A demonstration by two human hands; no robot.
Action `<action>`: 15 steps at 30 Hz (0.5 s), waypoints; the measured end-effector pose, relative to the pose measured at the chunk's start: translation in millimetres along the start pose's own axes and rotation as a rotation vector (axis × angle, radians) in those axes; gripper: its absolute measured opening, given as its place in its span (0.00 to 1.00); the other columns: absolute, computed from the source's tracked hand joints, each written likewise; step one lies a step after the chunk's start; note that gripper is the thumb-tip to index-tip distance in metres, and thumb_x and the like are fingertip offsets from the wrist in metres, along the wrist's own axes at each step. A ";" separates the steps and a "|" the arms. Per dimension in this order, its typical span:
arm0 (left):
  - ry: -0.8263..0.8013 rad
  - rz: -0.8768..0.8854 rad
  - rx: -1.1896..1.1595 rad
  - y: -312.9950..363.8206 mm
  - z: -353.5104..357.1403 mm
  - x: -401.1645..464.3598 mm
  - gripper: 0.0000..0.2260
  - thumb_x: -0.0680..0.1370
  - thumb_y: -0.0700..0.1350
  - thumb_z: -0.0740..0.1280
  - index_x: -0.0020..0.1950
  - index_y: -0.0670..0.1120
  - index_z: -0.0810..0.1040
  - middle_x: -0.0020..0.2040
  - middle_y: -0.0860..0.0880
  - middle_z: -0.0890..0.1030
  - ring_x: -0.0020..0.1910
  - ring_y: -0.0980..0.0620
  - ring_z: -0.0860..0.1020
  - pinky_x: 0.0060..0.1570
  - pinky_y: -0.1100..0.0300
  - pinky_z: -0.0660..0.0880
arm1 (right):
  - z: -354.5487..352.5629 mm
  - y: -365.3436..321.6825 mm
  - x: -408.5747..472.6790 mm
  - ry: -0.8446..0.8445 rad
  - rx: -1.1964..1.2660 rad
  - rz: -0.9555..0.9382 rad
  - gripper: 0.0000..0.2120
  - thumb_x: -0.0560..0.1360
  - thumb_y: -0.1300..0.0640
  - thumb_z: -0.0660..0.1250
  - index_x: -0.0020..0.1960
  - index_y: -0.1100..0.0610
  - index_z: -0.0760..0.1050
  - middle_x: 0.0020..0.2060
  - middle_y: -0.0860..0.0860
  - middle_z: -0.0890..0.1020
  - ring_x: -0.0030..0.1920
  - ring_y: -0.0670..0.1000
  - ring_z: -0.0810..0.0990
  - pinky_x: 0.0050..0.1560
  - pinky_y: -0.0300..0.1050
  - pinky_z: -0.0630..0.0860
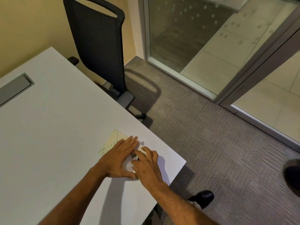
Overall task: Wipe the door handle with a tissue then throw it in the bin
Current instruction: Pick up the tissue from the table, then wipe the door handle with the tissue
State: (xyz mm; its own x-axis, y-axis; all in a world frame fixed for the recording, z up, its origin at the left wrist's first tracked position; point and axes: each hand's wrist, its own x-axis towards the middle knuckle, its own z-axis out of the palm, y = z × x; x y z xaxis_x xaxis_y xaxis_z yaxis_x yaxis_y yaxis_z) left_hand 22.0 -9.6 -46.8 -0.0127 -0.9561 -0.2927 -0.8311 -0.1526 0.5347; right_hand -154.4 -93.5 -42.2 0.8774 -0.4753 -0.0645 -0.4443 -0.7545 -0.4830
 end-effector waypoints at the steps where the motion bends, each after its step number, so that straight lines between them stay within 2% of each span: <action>1: -0.003 -0.003 0.011 -0.2 1.0 -2.1 0.51 0.72 0.76 0.64 0.85 0.53 0.46 0.85 0.56 0.44 0.84 0.55 0.42 0.82 0.47 0.44 | -0.2 -0.1 0.3 0.005 0.011 -0.008 0.13 0.68 0.50 0.77 0.50 0.53 0.85 0.62 0.51 0.83 0.67 0.58 0.69 0.60 0.60 0.75; 3: 0.004 0.000 0.018 2.4 2.1 -3.7 0.50 0.73 0.74 0.66 0.85 0.53 0.45 0.85 0.56 0.43 0.83 0.56 0.41 0.83 0.47 0.43 | -2.2 3.3 -0.2 0.022 0.076 -0.042 0.10 0.70 0.53 0.75 0.49 0.56 0.85 0.58 0.51 0.84 0.66 0.58 0.74 0.61 0.59 0.74; 4: 0.019 0.004 -0.004 5.4 1.1 -3.4 0.50 0.73 0.75 0.64 0.84 0.52 0.46 0.85 0.56 0.44 0.84 0.55 0.42 0.83 0.46 0.44 | -4.7 6.2 -1.1 0.040 0.151 -0.032 0.07 0.72 0.55 0.73 0.49 0.56 0.84 0.56 0.52 0.85 0.65 0.57 0.76 0.61 0.57 0.74; 6: 0.062 0.021 -0.072 15.7 -5.8 -1.4 0.48 0.74 0.77 0.58 0.84 0.51 0.48 0.85 0.54 0.47 0.84 0.53 0.45 0.82 0.41 0.47 | -15.9 11.8 -4.4 0.032 0.430 0.110 0.05 0.77 0.58 0.66 0.50 0.55 0.81 0.52 0.51 0.84 0.60 0.52 0.77 0.59 0.52 0.76; 9: 0.155 0.079 -0.134 40.3 -24.0 4.6 0.45 0.76 0.74 0.60 0.85 0.55 0.48 0.86 0.53 0.51 0.84 0.51 0.49 0.81 0.39 0.50 | -45.2 19.5 -9.8 -0.023 0.840 0.354 0.05 0.79 0.54 0.60 0.48 0.49 0.74 0.44 0.47 0.82 0.46 0.47 0.80 0.46 0.52 0.78; 12: 0.232 0.126 -0.169 74.8 -48.8 18.5 0.41 0.77 0.73 0.60 0.84 0.61 0.47 0.85 0.53 0.56 0.84 0.51 0.55 0.80 0.40 0.54 | -87.7 33.4 -16.7 0.125 1.044 0.454 0.07 0.81 0.54 0.60 0.46 0.46 0.73 0.39 0.45 0.82 0.41 0.46 0.82 0.40 0.48 0.79; 15: 0.267 0.166 -0.167 119.0 -79.2 47.3 0.40 0.78 0.71 0.62 0.84 0.61 0.48 0.85 0.57 0.56 0.83 0.53 0.56 0.80 0.41 0.57 | -145.8 51.8 -22.7 0.255 1.258 0.554 0.07 0.83 0.59 0.61 0.47 0.52 0.73 0.40 0.54 0.83 0.40 0.51 0.86 0.33 0.46 0.82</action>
State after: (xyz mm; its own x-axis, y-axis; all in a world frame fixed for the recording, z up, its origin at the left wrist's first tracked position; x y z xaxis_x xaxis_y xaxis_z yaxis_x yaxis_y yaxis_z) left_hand -33.4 -92.8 65.8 0.0237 -0.9996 0.0146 -0.7273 -0.0072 0.6863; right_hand -223.7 -187.8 61.5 0.5264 -0.7452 -0.4093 -0.1406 0.3985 -0.9063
